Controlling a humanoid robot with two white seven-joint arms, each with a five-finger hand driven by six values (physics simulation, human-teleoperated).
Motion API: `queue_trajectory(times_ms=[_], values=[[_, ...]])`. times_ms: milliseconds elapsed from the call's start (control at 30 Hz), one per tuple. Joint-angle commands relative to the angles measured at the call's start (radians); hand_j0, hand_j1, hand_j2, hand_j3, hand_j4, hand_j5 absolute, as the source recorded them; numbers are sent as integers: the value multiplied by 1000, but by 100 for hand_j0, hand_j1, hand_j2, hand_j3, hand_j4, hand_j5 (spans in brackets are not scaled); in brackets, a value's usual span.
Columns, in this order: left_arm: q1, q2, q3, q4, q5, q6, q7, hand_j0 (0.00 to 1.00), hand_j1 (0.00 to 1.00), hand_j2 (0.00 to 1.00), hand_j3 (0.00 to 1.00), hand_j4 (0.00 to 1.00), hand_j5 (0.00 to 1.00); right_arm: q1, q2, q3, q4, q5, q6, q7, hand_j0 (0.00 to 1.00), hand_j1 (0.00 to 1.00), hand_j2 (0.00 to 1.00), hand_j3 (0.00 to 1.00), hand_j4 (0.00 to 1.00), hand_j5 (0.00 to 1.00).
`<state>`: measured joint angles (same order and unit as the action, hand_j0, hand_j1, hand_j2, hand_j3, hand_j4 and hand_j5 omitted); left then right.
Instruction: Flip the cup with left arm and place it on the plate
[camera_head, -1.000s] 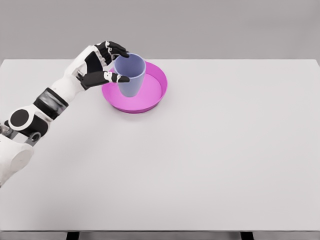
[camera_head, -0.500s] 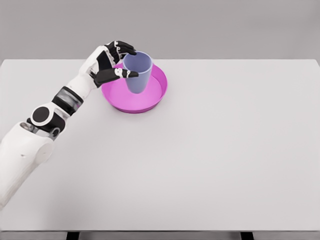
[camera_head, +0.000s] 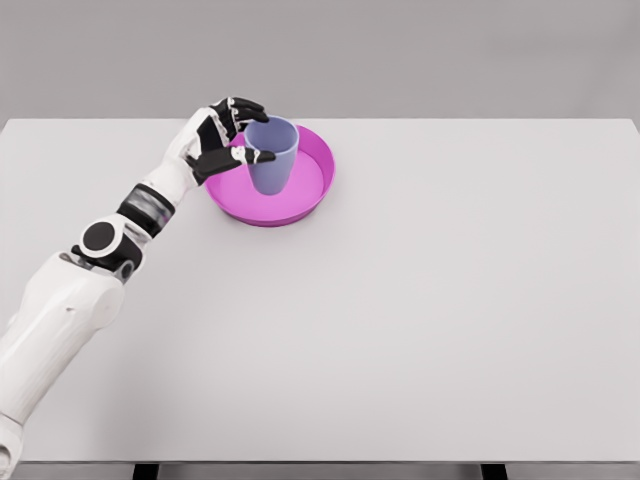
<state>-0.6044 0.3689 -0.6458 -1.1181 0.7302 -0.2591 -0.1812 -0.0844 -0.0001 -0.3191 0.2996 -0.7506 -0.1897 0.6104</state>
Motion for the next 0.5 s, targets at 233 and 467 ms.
queue_trajectory(times_ms=[233, 467], values=[[-32, -18, 2, 53, 1, 0, 0, 49, 49, 49, 49, 49, 49, 0, 0, 0, 0, 1, -1, 0, 100, 100, 100, 100, 100, 100], [-52, -44, -2, 116, 0, 0, 0, 49, 49, 49, 49, 49, 49, 0, 0, 0, 1, 1, -1, 0, 100, 100, 100, 100, 100, 100]])
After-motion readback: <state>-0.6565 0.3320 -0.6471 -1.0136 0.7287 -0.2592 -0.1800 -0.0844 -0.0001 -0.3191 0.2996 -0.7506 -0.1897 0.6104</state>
